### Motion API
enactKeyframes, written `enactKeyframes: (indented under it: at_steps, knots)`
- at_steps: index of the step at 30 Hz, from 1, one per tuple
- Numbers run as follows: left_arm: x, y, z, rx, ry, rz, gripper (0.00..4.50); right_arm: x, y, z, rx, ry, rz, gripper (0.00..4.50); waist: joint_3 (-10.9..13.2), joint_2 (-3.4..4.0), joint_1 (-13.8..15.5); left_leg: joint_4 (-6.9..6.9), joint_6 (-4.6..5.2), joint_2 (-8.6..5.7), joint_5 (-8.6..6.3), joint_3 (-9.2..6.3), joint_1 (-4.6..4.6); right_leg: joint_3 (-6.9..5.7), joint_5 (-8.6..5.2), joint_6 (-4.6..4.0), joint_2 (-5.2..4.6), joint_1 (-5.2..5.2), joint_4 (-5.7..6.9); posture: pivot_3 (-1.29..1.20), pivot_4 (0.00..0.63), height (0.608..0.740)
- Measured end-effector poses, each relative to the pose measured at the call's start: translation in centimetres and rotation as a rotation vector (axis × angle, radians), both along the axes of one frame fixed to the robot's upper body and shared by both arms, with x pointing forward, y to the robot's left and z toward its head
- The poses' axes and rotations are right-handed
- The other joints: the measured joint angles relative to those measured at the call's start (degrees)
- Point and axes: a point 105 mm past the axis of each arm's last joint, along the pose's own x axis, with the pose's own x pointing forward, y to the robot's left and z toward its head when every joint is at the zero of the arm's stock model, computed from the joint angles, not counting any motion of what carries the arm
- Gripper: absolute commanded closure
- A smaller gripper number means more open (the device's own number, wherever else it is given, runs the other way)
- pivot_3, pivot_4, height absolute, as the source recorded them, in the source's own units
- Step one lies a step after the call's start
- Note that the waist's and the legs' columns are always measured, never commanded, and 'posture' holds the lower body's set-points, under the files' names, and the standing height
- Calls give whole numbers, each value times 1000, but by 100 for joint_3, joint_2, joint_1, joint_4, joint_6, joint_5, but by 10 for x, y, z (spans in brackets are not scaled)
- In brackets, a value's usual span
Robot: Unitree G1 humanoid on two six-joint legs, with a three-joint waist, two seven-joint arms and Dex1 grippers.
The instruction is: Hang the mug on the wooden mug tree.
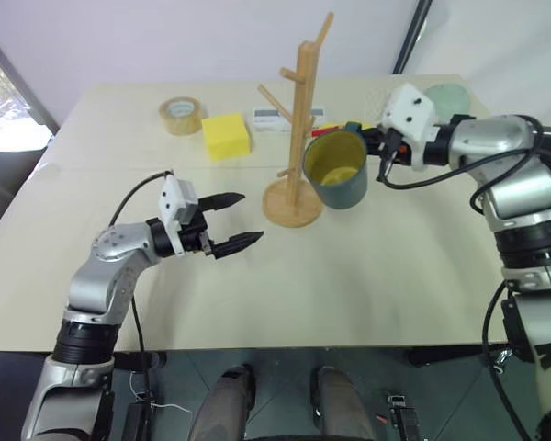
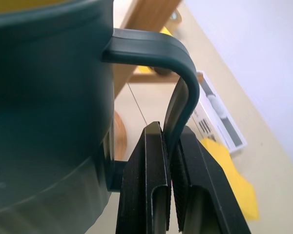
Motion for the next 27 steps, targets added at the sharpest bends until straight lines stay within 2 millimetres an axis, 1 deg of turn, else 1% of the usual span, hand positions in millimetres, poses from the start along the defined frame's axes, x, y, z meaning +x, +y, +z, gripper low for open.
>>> enactKeyframes:
  at_steps: [5,10,16,19,20,21,24,27]
  knots:
    - [-1,1,4,-7,-10,-1,0,5,7,5,-5,-11,16,4452,0,0,0,0,-1,-1,1,0,0,0,0,0,0,-2,7,0,150,740]
    - [-2,1,5,-11,-12,-1,0,9,9,4,-10,-3,13,4452,0,0,0,2,-5,-1,3,0,1,1,0,0,0,-9,27,0,150,740]
    - [-1,1,6,-14,-12,3,0,13,13,-4,-29,23,20,4452,0,0,-7,1,-21,0,13,-1,0,3,0,-1,3,-29,61,0,150,740]
    - [-1,0,7,-21,-13,4,0,14,15,-5,-22,26,26,3511,0,0,-18,1,-25,1,16,-1,1,5,1,-2,4,-31,61,0,150,740]
    - [-2,0,7,-23,-15,3,0,14,17,-4,-17,25,29,2968,0,0,-19,1,-26,1,17,-1,1,5,1,-2,4,-31,61,0,150,740]
    - [-2,0,8,-25,-17,1,0,14,17,-4,-14,23,29,2583,0,0,-16,1,-26,1,18,0,1,5,1,-3,5,-31,61,0,150,740]
    - [-3,-1,9,-29,-21,-2,0,15,16,-1,-10,11,20,1047,0,0,-11,1,-27,0,18,0,0,6,1,-3,4,-31,61,0,150,740]
    - [-3,-1,10,-31,-22,0,0,15,12,3,-7,-16,2,1047,0,0,-8,1,-27,0,18,0,0,6,1,-2,5,-31,61,0,150,740]
